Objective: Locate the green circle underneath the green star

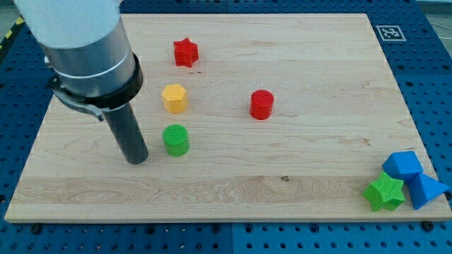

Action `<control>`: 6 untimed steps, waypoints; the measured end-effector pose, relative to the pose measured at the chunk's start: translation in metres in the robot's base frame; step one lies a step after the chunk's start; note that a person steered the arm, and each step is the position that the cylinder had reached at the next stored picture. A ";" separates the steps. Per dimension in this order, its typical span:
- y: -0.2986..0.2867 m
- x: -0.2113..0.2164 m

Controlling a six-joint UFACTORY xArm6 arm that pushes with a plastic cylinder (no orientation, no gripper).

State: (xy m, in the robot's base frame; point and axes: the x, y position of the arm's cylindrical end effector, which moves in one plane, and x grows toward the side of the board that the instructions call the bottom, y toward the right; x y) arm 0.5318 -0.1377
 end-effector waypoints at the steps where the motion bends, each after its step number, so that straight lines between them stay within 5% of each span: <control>1: 0.006 -0.011; 6: 0.042 -0.010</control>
State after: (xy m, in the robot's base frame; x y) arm 0.5220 -0.0953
